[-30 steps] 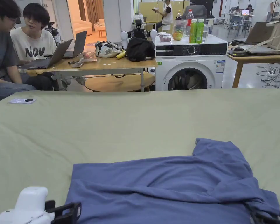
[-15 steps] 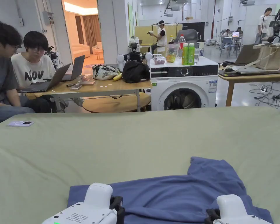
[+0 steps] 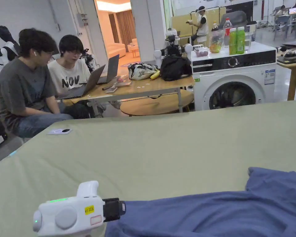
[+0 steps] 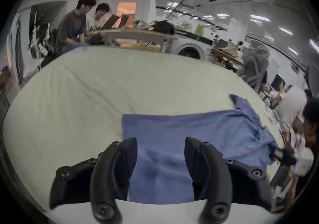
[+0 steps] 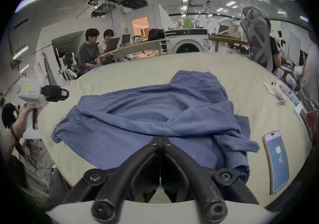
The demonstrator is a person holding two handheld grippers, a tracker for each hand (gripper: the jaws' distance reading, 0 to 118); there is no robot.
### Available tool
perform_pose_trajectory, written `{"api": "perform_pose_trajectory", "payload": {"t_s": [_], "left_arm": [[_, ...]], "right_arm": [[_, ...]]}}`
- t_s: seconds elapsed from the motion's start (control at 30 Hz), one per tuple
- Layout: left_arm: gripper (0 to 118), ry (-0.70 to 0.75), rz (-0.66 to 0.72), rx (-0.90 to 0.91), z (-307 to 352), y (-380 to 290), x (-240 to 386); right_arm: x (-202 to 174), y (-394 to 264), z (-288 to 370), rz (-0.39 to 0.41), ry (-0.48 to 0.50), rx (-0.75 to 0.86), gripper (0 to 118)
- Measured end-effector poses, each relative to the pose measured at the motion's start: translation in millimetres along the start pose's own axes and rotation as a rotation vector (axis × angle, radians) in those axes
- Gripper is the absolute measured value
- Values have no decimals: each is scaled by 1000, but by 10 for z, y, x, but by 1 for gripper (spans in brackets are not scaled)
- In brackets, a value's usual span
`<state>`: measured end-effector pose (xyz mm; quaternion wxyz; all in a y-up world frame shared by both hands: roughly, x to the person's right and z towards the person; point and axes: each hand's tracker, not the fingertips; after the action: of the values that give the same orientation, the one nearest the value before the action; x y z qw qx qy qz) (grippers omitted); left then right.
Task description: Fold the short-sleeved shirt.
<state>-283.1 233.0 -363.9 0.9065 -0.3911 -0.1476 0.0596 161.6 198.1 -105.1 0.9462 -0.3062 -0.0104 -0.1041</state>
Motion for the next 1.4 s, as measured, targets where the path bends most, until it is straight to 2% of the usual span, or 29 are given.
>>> {"api": "perform_pose_trajectory", "payload": {"t_s": [0.17, 0.27, 0.37, 0.43, 0.5, 0.6, 0.67, 0.7, 0.77, 0.83, 0.9, 0.97, 1.0, 1.03, 1.1, 1.13, 1.17, 1.2, 1.23, 1.3, 1.33, 1.4], "left_arm": [[55, 72, 42, -120, -771, 276, -191], [44, 120, 71, -195, -1031, 212, -276], [41, 116, -9, -153, -957, 191, -173], [23, 148, -91, -176, -986, 215, -34], [1, 139, -97, -188, -1038, 210, 50], [0, 202, -146, -205, -1134, 177, 165], [0, 206, -135, -211, -1153, 183, 120], [0, 205, -138, -225, -1158, 208, 121], [0, 201, -136, -240, -1117, 213, 144], [0, 200, -123, -254, -1126, 230, 157], [0, 203, -130, -262, -1105, 227, 170], [0, 205, -134, -268, -1097, 222, 195], [0, 207, -138, -267, -1094, 212, 206], [0, 208, -139, -265, -1089, 208, 198], [0, 214, -140, -248, -1067, 173, 222], [0, 213, -152, -231, -1022, 156, 234], [0, 203, -179, -194, -989, 194, 171], [0, 177, -168, -110, -791, 197, 172], [0, 137, -122, -20, -532, 191, 156], [0, 19, -49, 13, -102, 213, 88], [0, -24, -36, 38, 138, 166, 63], [0, -12, -85, 75, 560, 29, 89]], "right_arm": [[191, 17, -58, -24, -28, -29, 0], [324, 36, -43, -34, -72, -38, 0], [437, 82, -41, -35, -103, -49, 0], [529, 206, -108, -37, -110, -58, 0], [588, 408, -180, -29, -119, -58, 0], [752, 890, -345, -15, -106, -55, 2], [909, 1175, -571, 2, -115, -51, 42], [1018, 1329, -762, 12, -142, -73, 50], [1221, 1530, -1137, 3, -170, -152, 49], [1424, 1607, -1540, -61, -190, -272, 49], [1541, 1563, -1869, -88, -224, -367, 48], [1555, 1468, -1995, -84, -239, -419, 38], [1465, 1462, -1904, -40, -249, -363, 22], [1403, 1481, -1858, -21, -256, -348, 0], [1301, 1466, -1826, -34, -203, -361, 0], [1255, 1460, -1813, -25, -211, -365, 0], [1224, 1476, -1750, 19, -229, -337, 0], [1195, 1514, -1617, 38, -246, -293, 0], [1180, 1561, -1438, 24, -239, -247, 0], [1154, 1624, -1086, 20, -166, -194, 0], [1125, 1618, -867, 33, -174, -159, 0], [1096, 1527, -444, 44, -136, -131, 0]]}}
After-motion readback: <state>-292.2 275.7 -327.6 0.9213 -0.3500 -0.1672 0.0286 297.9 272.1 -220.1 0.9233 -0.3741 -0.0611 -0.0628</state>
